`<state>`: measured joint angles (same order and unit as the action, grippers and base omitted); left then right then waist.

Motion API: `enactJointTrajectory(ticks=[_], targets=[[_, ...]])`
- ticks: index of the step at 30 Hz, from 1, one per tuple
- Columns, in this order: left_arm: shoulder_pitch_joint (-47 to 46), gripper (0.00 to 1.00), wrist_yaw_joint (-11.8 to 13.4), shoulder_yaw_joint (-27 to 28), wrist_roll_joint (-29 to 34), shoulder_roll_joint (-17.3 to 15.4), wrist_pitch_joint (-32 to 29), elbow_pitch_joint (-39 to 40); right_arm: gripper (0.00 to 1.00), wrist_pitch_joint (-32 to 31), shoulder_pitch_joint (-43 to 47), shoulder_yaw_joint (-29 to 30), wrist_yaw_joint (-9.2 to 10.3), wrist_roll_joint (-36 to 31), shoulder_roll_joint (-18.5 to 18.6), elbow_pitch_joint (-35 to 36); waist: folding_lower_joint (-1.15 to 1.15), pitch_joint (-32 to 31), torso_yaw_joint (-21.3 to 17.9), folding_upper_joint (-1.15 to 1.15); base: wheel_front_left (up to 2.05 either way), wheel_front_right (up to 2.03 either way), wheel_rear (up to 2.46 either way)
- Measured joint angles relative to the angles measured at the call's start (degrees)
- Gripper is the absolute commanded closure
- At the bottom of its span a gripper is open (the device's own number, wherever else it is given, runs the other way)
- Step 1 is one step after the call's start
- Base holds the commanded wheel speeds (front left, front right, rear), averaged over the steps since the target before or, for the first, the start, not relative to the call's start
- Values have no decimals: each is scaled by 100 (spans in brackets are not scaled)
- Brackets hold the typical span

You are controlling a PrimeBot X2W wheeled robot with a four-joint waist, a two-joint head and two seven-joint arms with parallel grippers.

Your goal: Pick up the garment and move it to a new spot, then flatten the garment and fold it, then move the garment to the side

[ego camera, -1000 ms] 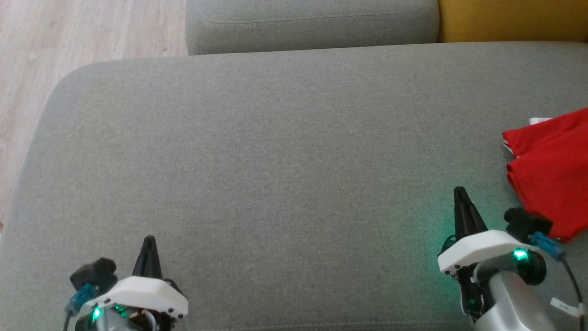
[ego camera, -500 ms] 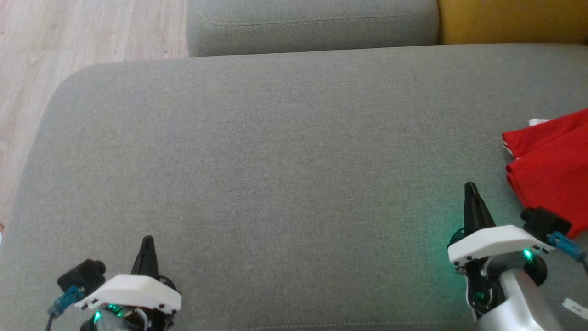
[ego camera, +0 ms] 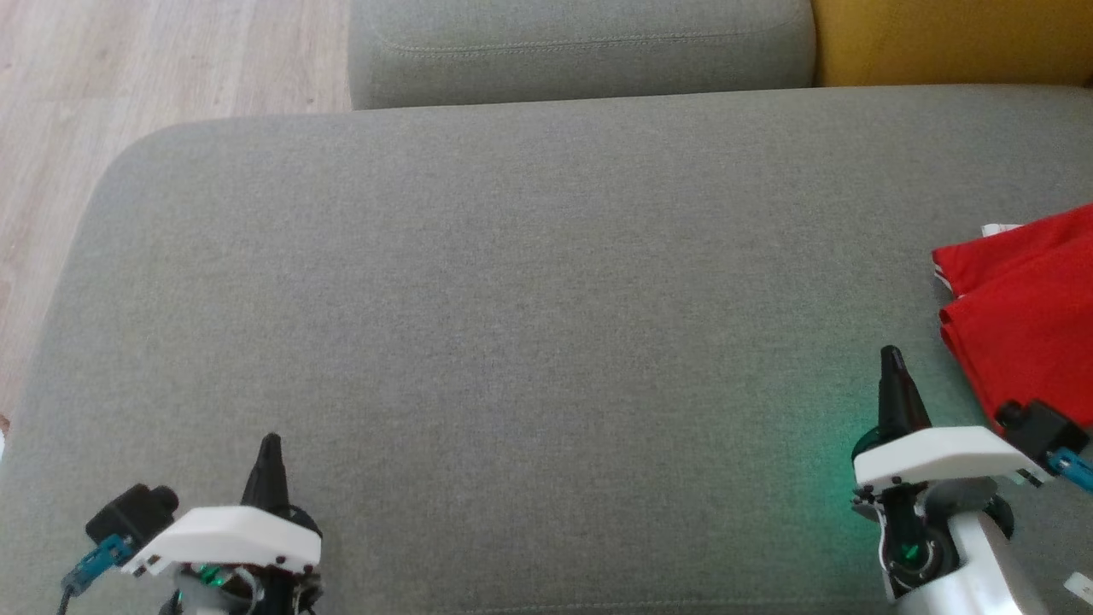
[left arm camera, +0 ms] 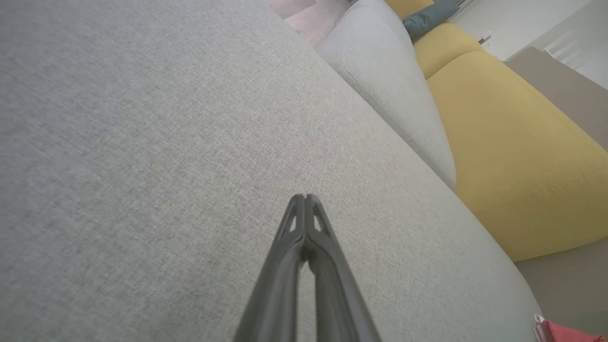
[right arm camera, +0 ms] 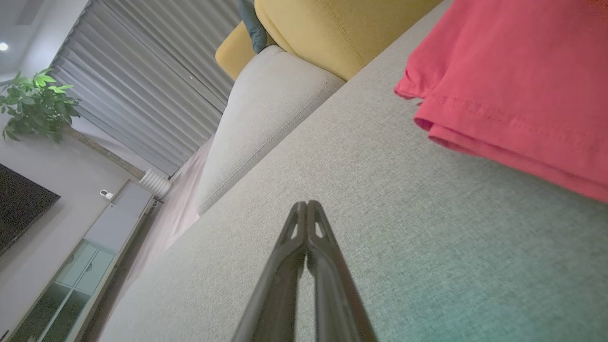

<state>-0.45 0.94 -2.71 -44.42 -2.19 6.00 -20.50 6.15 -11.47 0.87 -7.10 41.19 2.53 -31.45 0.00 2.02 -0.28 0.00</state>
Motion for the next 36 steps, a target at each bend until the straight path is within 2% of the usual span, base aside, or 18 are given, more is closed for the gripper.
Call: enactJointTrajectory(ticks=[36], targets=[[-108, 100, -356, 346, -2202, 0, -577, 196, 100, -569, 280, 320, 0, 2337, 0, 702, 0, -86, 13, 0, 0, 0, 0]])
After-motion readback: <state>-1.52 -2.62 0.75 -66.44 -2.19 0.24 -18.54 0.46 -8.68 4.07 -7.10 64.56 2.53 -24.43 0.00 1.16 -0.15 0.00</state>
